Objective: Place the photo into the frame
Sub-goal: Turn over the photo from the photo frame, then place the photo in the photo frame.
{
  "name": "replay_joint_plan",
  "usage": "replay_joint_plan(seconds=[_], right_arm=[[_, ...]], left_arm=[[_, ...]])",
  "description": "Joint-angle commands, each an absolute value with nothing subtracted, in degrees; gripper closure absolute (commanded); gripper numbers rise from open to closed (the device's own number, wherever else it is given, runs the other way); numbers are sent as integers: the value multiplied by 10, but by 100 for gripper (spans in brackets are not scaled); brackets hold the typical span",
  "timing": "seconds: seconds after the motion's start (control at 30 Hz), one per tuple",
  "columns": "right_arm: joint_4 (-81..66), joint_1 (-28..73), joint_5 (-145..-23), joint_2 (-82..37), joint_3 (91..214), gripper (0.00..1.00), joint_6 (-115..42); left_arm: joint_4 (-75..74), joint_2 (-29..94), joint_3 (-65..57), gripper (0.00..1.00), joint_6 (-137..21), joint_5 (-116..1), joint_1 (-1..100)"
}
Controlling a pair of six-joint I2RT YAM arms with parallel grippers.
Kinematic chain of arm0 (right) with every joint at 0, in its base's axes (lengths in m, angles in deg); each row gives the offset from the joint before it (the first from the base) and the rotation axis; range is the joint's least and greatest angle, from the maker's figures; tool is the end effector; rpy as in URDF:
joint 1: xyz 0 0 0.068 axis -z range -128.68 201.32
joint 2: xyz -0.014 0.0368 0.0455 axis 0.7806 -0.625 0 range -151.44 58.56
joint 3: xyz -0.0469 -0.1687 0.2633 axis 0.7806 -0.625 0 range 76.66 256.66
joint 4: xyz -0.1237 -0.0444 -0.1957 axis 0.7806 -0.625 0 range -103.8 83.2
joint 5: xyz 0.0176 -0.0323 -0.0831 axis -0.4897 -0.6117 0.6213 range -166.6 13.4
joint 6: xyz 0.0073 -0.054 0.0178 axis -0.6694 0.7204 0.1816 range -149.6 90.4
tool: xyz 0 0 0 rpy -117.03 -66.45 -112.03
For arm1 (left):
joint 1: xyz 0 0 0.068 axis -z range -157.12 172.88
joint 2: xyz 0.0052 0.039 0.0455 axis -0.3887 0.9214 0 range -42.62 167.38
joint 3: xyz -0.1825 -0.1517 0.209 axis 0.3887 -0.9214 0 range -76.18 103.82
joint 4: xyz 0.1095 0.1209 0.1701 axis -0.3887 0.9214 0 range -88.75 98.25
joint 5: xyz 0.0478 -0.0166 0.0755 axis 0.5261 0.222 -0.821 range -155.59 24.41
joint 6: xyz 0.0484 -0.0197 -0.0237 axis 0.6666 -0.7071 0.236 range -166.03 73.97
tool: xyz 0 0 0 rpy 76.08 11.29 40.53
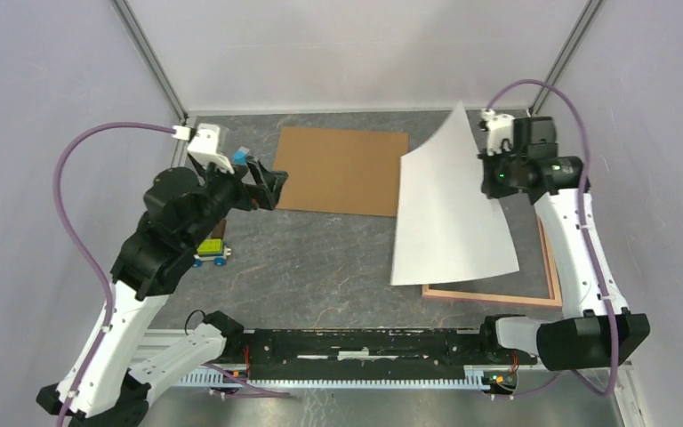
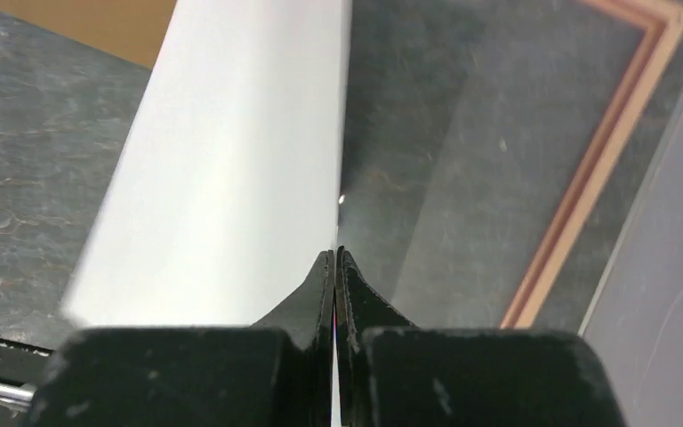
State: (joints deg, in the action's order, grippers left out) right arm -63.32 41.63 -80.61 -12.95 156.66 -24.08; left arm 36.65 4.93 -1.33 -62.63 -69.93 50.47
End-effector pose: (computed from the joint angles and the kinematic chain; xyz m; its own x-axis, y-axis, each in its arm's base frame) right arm 0.2013 0.0372 0.4126 -0.7088 -0.2184 -0.6707 -0.2834 0.9589 -0.0127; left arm 0.0816 -0.0392 0.4781 -0.2324 -0.1999 -0.9518 0.3434 0.8987 -0.2726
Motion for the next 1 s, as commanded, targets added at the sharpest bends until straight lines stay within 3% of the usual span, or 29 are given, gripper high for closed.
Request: replay_joint_plan(seconds=[0.0,0.13,0.5,0.97], right_arm=[[-684,509,-965,-121,1606,100,-192],[-704,508,-1050,-127,1644,100,-227],[-743,555,-843,-162,1610,100,-183],[-609,645,-765,-210,1530,100,-121]], left_arm=[[337,32,-65,1,-542,-823,569],[327,26,-103,1,-537,-835,604],[312,0,-135,1,-525,-870,663],[314,20,-136,1,-520,-878,682]])
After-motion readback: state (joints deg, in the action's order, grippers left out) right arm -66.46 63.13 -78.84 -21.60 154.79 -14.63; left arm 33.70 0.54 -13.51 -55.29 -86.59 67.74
